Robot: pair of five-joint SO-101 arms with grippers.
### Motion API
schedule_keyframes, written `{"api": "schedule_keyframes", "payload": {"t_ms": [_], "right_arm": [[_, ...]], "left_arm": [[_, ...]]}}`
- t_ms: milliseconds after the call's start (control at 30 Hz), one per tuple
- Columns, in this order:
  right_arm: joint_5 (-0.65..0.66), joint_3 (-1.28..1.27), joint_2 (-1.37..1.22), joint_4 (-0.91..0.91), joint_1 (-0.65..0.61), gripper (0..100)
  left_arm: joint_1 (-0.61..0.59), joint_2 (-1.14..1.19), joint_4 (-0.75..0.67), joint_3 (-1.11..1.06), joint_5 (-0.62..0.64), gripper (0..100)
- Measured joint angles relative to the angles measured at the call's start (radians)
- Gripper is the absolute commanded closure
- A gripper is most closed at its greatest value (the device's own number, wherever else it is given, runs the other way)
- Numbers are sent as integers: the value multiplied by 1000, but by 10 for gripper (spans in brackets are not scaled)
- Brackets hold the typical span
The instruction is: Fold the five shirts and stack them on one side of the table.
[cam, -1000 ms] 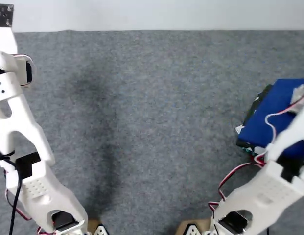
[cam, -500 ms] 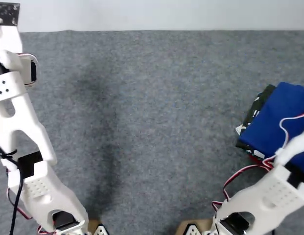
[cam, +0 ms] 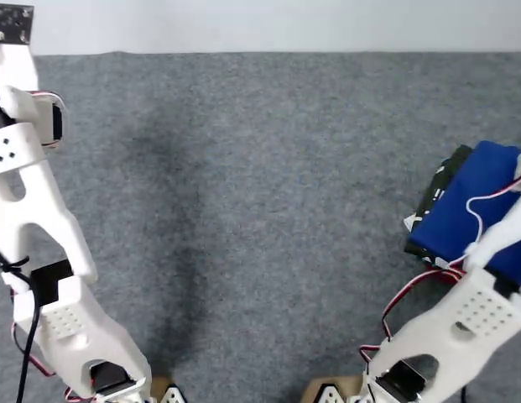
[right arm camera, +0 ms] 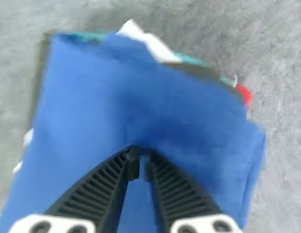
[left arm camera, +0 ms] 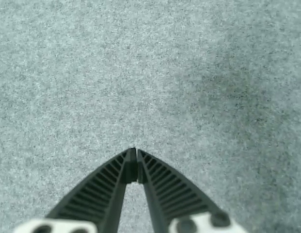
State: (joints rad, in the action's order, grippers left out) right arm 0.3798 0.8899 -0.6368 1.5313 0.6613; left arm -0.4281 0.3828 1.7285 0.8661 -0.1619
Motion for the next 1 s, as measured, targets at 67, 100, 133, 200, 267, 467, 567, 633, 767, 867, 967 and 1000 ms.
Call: {"api": "schedule_keyframes", "payload": {"t_ms": [67, 100, 133, 200, 267, 467, 567, 633, 767, 867, 967, 1000], "right_arm": [[0, 0, -64, -63, 8, 988], [0, 0, -95, -83, 11, 988], [0, 0, -121, -94, 11, 988], [0, 29, -140, -87, 11, 988], [0, 92, -141, -46, 11, 988], [-5, 313, -137, 95, -58, 988], [-5, 334, -147, 109, -114, 988], [-5, 336, -195, 109, -144, 988], [-5, 344, -342, 74, -160, 988], [-5, 427, -361, 127, -160, 988], [-5, 578, -358, 219, -161, 988], [-5, 611, -348, 224, -157, 988]], "left_arm": [[0, 0, 0, 0, 0, 995], [0, 0, 0, 0, 0, 995], [0, 0, 0, 0, 0, 995], [0, 0, 0, 0, 0, 995], [0, 0, 0, 0, 0, 995], [0, 0, 0, -29, 0, 995], [0, 0, 0, -44, 0, 995], [0, 0, 0, -51, 0, 995], [0, 0, 0, -55, 0, 995], [0, 0, 0, -55, 0, 995], [-2, 0, 0, -55, 0, 995], [-2, 0, 0, -55, 0, 995]]}}
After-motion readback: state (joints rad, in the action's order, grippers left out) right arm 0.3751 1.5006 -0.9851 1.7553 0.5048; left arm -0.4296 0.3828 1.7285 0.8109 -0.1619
